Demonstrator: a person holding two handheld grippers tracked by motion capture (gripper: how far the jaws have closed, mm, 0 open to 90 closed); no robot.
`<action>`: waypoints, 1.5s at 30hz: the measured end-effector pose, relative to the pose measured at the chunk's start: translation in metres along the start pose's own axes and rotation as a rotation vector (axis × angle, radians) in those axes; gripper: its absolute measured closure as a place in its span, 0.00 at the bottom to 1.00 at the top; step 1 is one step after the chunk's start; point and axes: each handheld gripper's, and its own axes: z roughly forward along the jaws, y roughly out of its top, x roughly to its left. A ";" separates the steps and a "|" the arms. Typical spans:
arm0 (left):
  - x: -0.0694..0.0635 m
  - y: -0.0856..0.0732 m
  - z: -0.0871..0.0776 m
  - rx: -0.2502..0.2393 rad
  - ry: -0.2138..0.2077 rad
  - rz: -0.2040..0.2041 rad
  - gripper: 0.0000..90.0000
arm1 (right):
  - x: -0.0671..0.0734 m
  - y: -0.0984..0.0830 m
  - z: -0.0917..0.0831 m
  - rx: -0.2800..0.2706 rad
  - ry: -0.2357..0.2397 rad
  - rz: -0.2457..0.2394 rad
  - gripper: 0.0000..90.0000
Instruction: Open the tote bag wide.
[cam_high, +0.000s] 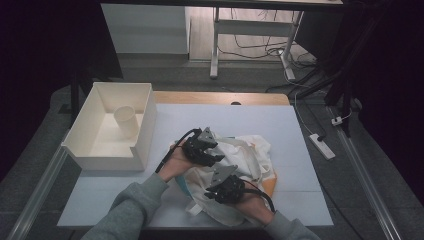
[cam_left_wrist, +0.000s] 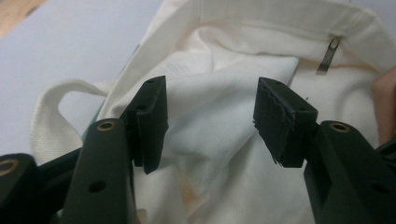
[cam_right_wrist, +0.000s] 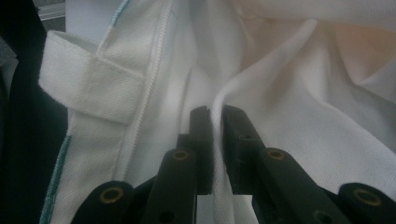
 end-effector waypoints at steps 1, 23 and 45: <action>0.001 -0.001 0.002 0.017 -0.015 -0.003 0.48 | 0.000 0.000 0.000 0.002 -0.002 -0.001 0.91; 0.001 -0.014 0.035 0.174 0.043 0.026 0.92 | 0.011 -0.005 -0.008 -0.017 -0.066 -0.023 0.94; 0.031 -0.005 0.019 -0.015 0.204 -0.061 0.98 | 0.039 0.008 -0.007 0.050 -0.075 -0.024 0.97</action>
